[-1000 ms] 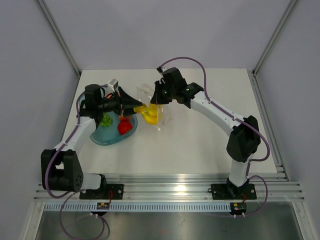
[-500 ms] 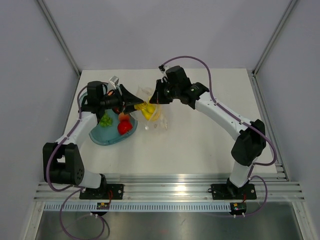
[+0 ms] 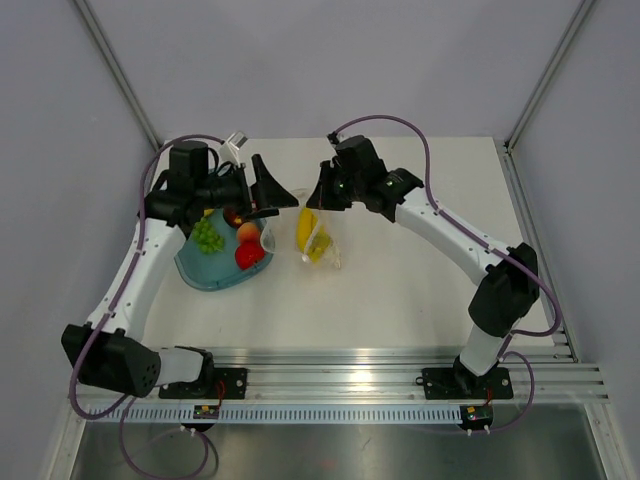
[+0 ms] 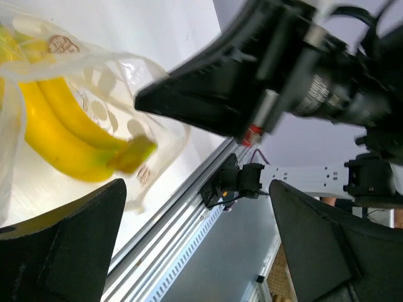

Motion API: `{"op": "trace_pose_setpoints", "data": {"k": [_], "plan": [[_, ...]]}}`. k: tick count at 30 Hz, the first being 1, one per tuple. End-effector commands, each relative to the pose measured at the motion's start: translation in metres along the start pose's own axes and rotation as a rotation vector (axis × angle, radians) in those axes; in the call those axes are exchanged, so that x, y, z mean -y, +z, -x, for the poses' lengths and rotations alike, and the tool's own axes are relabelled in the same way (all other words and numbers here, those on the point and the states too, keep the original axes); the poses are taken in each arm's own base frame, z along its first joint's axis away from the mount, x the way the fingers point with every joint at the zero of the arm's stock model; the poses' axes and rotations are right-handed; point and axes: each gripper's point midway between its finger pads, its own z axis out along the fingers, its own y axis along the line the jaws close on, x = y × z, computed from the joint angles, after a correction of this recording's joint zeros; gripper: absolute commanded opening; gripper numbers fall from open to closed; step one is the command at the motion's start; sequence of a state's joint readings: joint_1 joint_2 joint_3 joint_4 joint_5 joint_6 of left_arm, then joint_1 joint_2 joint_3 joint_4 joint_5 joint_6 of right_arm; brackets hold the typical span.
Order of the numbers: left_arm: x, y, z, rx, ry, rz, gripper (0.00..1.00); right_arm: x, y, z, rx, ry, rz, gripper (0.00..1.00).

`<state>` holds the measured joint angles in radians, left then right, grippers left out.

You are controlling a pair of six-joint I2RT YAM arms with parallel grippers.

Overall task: Place the food in the zip-top bag and seal the zipper
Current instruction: Place the fake fruit in the zipper food storage bag, then adjust the zipper food storage bag at the center of the board.

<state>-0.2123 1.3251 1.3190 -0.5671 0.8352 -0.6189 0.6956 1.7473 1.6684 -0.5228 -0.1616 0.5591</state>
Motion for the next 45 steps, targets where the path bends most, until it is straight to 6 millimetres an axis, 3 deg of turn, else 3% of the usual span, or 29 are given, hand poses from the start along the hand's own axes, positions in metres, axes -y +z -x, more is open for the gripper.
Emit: {"op": "trace_pose_setpoints", "data": {"k": [1, 2, 3, 5, 6, 10, 13, 16, 20, 21, 24, 26, 27, 28, 29, 30, 32, 34, 36, 37, 40, 42, 45], "plan": [[0.014, -0.025, -0.011, 0.004, 0.099, 0.033, 0.98, -0.013, -0.022, 0.018, 0.079, 0.022, 0.018, 0.0], [0.012, -0.027, -0.014, 0.005, 0.1, 0.047, 0.94, -0.013, -0.022, 0.017, 0.079, 0.024, 0.022, 0.0], [0.008, -0.028, -0.015, 0.016, 0.104, 0.067, 0.76, -0.014, -0.022, 0.017, 0.08, 0.028, 0.025, 0.0], [-0.014, -0.033, -0.014, 0.078, 0.09, 0.182, 0.56, -0.017, -0.027, 0.018, 0.087, 0.025, 0.036, 0.0], [-0.03, -0.037, -0.009, 0.128, 0.079, 0.27, 0.54, -0.015, -0.028, 0.018, 0.09, 0.026, 0.032, 0.0], [-0.069, -0.039, -0.019, 0.152, 0.014, 0.415, 0.92, -0.015, -0.035, 0.018, 0.1, 0.026, 0.029, 0.0], [-0.095, -0.035, -0.029, 0.151, -0.009, 0.475, 0.92, -0.015, -0.037, 0.017, 0.098, 0.027, 0.031, 0.0], [-0.107, -0.023, -0.038, 0.116, -0.039, 0.455, 0.85, -0.017, -0.038, 0.016, 0.098, 0.033, 0.041, 0.0], [-0.12, -0.006, -0.042, 0.091, -0.068, 0.438, 0.64, -0.016, -0.039, 0.015, 0.098, 0.034, 0.041, 0.0], [-0.126, -0.002, -0.042, 0.079, -0.081, 0.446, 0.43, -0.014, -0.039, 0.013, 0.095, 0.037, 0.033, 0.0], [-0.124, 0.005, -0.038, 0.05, -0.093, 0.431, 0.0, -0.004, -0.041, 0.012, 0.095, 0.025, -0.017, 0.0], [-0.103, 0.005, -0.023, 0.064, -0.062, 0.388, 0.0, 0.003, -0.051, 0.024, 0.129, -0.038, -0.078, 0.0], [-0.087, 0.009, -0.023, 0.05, -0.039, 0.348, 0.0, 0.026, -0.06, 0.032, 0.161, -0.051, -0.213, 0.0], [-0.075, 0.01, -0.021, 0.046, -0.019, 0.321, 0.0, 0.032, -0.069, 0.039, 0.176, -0.104, -0.257, 0.0], [-0.052, 0.009, -0.013, 0.054, 0.016, 0.274, 0.0, 0.024, -0.086, 0.059, 0.226, -0.125, -0.258, 0.0], [-0.034, 0.012, -0.016, 0.03, 0.035, 0.222, 0.0, 0.029, -0.096, 0.06, 0.208, -0.163, -0.3, 0.0], [-0.005, 0.005, -0.011, 0.048, 0.075, 0.172, 0.0, 0.02, -0.114, 0.068, 0.217, -0.176, -0.293, 0.0], [0.009, -0.001, -0.006, 0.072, 0.099, 0.147, 0.0, 0.011, -0.122, 0.067, 0.223, -0.163, -0.253, 0.0], [0.006, 0.001, -0.003, 0.078, 0.105, 0.158, 0.0, 0.012, -0.115, 0.054, 0.199, -0.131, -0.218, 0.0], [0.0, 0.003, -0.005, 0.068, 0.099, 0.176, 0.0, 0.023, -0.104, 0.037, 0.157, -0.119, -0.236, 0.0], [-0.035, 0.025, -0.018, -0.009, 0.063, 0.211, 0.0, 0.039, -0.079, 0.017, 0.112, -0.08, -0.248, 0.0], [-0.068, 0.044, -0.03, -0.078, 0.026, 0.254, 0.0, 0.043, -0.062, 0.013, 0.11, -0.07, -0.242, 0.0], [-0.09, 0.062, -0.045, -0.174, -0.032, 0.258, 0.0, 0.059, -0.032, -0.004, 0.025, -0.078, -0.282, 0.0]]}}
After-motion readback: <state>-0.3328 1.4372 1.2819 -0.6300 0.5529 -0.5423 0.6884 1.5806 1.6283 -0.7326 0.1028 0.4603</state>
